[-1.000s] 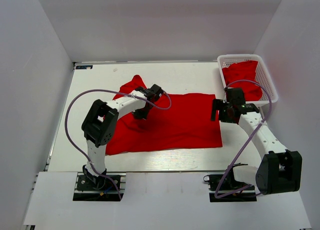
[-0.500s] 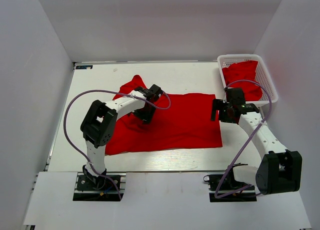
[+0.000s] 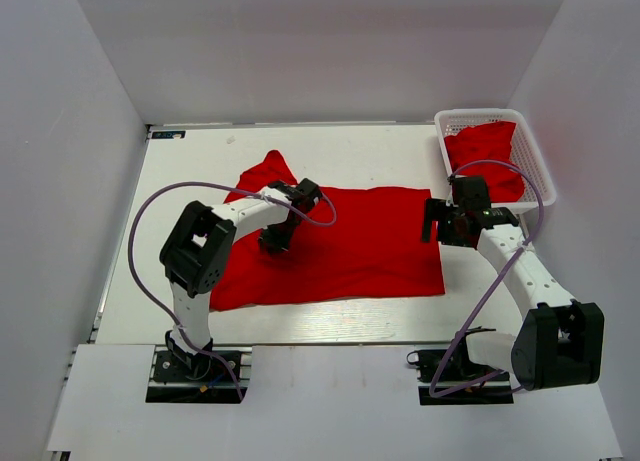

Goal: Fold and stack the t-shirts
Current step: Fold the flattened tshirt in 1/3 of the way

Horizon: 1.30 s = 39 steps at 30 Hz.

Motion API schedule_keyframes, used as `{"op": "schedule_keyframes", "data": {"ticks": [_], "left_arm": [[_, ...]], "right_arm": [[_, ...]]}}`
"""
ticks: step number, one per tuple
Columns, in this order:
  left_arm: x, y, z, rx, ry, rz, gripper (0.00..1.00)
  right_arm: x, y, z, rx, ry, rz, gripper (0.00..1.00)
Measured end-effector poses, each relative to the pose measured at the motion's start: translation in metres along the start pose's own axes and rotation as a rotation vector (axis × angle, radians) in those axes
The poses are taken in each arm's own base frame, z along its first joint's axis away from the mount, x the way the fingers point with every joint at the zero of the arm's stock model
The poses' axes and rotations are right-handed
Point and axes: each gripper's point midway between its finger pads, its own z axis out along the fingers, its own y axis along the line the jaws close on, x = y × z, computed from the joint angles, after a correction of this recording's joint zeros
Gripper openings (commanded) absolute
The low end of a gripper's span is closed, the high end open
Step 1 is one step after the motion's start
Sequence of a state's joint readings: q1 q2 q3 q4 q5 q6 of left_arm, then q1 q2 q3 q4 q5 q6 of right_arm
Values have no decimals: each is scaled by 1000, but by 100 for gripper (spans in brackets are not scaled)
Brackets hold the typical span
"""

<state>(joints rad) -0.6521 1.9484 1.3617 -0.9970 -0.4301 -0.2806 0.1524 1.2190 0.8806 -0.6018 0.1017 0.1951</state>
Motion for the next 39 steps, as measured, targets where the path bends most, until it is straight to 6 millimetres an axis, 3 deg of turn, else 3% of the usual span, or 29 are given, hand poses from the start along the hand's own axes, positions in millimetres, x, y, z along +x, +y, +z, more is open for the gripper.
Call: {"op": "schedule_keyframes", "data": {"ticks": [4, 5, 13, 24, 39], "left_arm": [[-1, 0, 0, -3, -6, -9, 10], [-2, 0, 0, -5, -6, -10, 0], [-5, 5, 1, -36, -24, -41, 0], [-43, 5, -8, -33, -159, -103, 0], [-72, -2, -3, -21, -264, -117, 0]], "right_arm": [[0, 0, 0, -1, 0, 0, 90], [0, 0, 0, -1, 0, 0, 90], [0, 1, 0, -5, 1, -1, 90], [0, 1, 0, -6, 1, 0, 90], [4, -1, 5, 6, 26, 3, 90]]}}
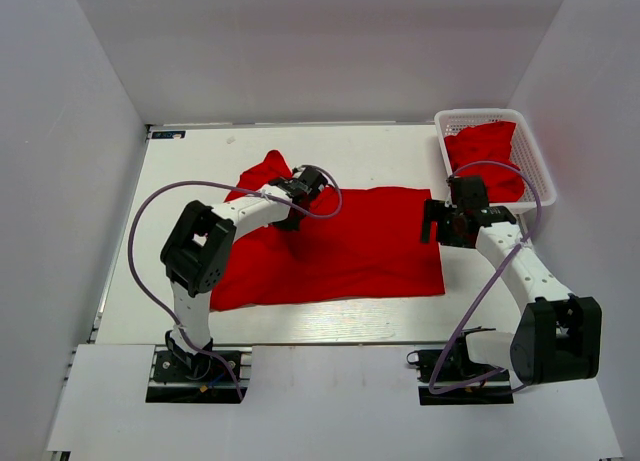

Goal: Fold and stack the t-shirts
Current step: Fold the flattened tshirt in 1/3 of the way, then grap the side of the flattened tshirt furthest away from the robot with both arms

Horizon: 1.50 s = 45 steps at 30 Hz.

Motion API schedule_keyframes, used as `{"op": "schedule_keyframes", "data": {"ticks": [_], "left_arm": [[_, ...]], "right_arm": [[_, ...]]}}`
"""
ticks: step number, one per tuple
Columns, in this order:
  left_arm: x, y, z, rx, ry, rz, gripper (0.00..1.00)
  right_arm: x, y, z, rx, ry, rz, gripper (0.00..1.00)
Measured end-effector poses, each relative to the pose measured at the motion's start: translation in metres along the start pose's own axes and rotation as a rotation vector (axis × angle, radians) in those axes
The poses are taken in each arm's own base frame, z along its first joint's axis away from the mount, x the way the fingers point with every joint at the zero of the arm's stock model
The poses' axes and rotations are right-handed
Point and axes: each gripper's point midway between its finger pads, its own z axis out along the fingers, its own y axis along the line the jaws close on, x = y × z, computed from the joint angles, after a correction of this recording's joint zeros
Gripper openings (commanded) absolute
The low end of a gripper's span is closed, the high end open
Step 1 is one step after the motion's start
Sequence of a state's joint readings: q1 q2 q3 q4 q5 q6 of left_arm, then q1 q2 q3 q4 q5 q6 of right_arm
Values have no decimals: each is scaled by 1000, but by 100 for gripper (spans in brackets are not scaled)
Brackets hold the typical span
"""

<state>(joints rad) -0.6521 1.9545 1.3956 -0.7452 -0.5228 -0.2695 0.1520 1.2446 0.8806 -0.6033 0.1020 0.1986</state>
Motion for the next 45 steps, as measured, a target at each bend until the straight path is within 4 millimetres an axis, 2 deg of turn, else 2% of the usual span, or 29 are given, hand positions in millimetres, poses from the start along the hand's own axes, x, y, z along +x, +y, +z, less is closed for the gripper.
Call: {"op": "schedule_keyframes", "data": {"ticks": [10, 15, 25, 27, 28, 29, 30, 31, 32, 33, 34, 38, 40, 42, 45], "left_arm": [[-6, 4, 3, -24, -31, 15, 1], [-4, 2, 6, -18, -25, 35, 30], [-11, -7, 9, 21, -55, 26, 43], [-12, -6, 9, 23, -60, 23, 54], [-14, -6, 10, 23, -65, 21, 65], [-16, -6, 10, 24, -71, 19, 66], [-18, -6, 10, 23, -78, 12, 78], [-21, -5, 9, 20, -85, 11, 82], [-26, -4, 7, 19, -97, 4, 88], [-33, -3, 5, 16, -112, -3, 98], [-42, 0, 2, 12, -132, -14, 100], [-87, 10, -14, 17, -226, -88, 100], [-110, 21, -21, 17, -270, -134, 100], [-128, 36, -23, 20, -297, -172, 100], [-153, 58, -13, 37, -316, -222, 100]], "right_arm": [[1, 0, 1, 1, 6, 0, 90], [1, 0, 2, 1, 8, 0, 90], [2, 5, 1, -33, 14, -18, 90], [3, 6, 1, -40, 15, -22, 90], [3, 7, 1, -45, 16, -24, 90], [3, 7, 1, -48, 17, -24, 90], [3, 8, 1, -51, 17, -25, 90], [3, 8, 1, -53, 17, -26, 90], [3, 9, 1, -55, 18, -28, 90], [3, 9, 1, -58, 18, -29, 90], [3, 9, 1, -60, 17, -32, 90], [1, 11, -3, -74, 2, -45, 90], [-1, 12, -5, -80, -9, -50, 90], [-5, 13, -6, -85, -20, -51, 90], [-17, 16, -10, -91, -51, -52, 90]]}}
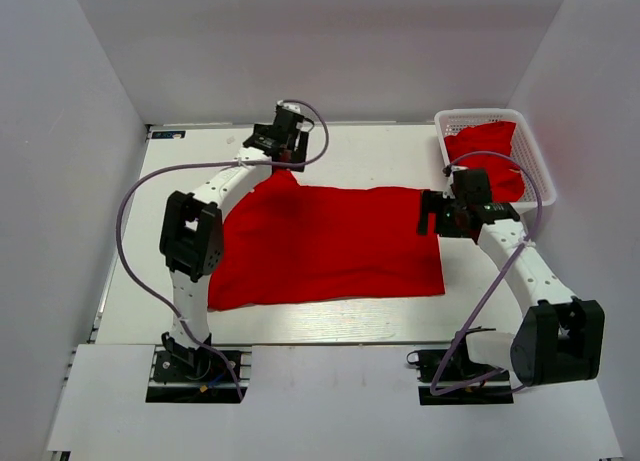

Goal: Fold and stack the t-shirts
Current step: Grap the side of the flattened tshirt furthest away from the robot with both arms

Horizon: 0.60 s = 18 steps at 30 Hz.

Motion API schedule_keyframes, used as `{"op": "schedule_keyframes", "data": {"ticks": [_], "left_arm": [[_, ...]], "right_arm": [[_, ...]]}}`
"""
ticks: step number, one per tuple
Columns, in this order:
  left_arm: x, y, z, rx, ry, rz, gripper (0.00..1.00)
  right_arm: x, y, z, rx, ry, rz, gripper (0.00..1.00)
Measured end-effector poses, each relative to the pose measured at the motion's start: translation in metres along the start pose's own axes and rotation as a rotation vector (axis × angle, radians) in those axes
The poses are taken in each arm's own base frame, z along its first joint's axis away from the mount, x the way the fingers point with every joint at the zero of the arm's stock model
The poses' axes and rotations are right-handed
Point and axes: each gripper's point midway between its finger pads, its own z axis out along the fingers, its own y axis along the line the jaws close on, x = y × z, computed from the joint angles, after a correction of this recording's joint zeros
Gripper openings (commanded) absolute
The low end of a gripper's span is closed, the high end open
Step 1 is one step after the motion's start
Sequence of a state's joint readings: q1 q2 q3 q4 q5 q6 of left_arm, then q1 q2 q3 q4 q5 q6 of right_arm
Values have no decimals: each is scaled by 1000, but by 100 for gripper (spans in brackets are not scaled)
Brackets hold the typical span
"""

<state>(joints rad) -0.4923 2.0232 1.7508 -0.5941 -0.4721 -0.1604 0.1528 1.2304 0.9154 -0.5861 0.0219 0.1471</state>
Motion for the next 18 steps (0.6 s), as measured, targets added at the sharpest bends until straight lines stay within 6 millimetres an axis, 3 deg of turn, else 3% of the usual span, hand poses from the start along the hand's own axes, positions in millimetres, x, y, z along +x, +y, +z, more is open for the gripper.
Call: {"op": "schedule_keyframes", "data": {"ticks": [6, 9, 18], "left_arm": [[-9, 20, 53, 37, 30, 15, 100], [-5, 17, 82, 62, 50, 40, 92], [17, 10, 140, 118, 93, 94, 79]], "right_arm": [[-40, 12, 3, -43, -71, -4, 90], [-53, 13, 10, -46, -81, -3, 90], [-47, 11, 28, -33, -24, 8, 90]]}}
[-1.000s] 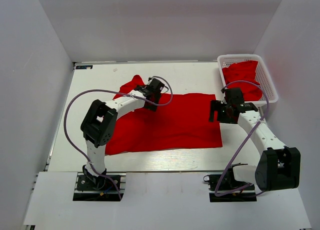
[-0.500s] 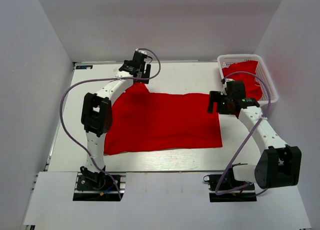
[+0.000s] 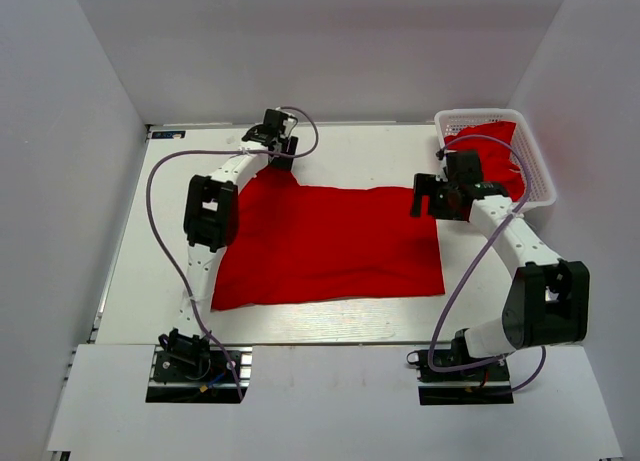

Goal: Fold and stack the t-shirts
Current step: Grap the side of the flattened tshirt furthest away from the robot with both arms

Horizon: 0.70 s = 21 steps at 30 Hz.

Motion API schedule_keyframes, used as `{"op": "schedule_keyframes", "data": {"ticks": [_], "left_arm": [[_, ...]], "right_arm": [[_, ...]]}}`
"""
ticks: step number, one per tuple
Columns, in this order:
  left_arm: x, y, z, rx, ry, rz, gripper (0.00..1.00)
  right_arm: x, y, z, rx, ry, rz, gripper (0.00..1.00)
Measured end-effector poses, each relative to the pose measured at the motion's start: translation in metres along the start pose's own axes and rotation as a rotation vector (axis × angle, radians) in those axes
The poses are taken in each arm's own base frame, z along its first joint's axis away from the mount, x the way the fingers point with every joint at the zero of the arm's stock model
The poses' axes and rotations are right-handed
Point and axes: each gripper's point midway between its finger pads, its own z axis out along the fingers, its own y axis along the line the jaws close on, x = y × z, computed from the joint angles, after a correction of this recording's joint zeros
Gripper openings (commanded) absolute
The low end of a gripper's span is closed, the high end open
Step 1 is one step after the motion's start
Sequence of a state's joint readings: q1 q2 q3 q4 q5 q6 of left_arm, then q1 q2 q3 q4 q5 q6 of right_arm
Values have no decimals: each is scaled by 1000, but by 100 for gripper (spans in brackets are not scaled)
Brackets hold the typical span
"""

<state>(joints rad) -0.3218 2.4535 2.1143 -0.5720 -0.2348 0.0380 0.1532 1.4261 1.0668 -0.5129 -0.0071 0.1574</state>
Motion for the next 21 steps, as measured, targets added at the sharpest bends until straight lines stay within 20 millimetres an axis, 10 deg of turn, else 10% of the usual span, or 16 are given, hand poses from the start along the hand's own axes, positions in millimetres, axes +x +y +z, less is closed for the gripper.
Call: {"op": "schedule_keyframes", "data": {"ticks": [21], "left_arm": [[-19, 10, 36, 3, -123, -38, 61]], "right_arm": [[-9, 2, 10, 3, 14, 29, 90]]}}
